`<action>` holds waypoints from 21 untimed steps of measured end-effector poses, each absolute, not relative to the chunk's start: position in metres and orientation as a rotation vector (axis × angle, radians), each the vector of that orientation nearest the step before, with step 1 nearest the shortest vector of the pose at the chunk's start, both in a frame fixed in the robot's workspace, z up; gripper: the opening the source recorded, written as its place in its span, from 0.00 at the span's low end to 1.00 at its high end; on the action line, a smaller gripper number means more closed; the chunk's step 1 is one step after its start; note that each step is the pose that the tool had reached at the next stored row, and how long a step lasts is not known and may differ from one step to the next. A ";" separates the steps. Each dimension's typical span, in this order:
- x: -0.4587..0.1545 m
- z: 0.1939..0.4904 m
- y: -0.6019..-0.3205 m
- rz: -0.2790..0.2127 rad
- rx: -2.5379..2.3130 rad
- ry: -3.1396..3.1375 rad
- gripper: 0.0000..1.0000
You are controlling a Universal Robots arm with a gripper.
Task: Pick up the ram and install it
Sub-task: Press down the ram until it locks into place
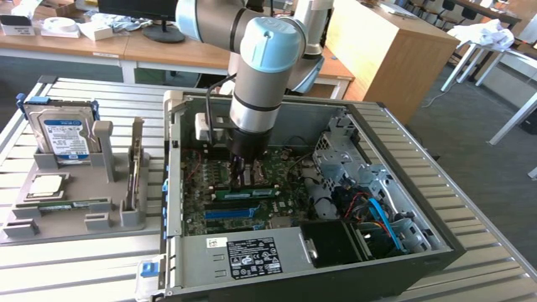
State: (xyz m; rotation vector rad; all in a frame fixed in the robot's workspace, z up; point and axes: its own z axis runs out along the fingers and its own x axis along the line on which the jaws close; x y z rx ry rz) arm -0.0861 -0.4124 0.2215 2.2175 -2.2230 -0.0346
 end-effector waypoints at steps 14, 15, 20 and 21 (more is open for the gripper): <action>-0.086 0.235 -0.412 -0.035 2.217 -2.223 0.10; -0.086 0.236 -0.412 -0.035 2.217 -2.223 0.10; -0.086 0.244 -0.412 -0.035 2.217 -2.223 0.10; -0.086 0.246 -0.412 -0.035 2.217 -2.223 0.10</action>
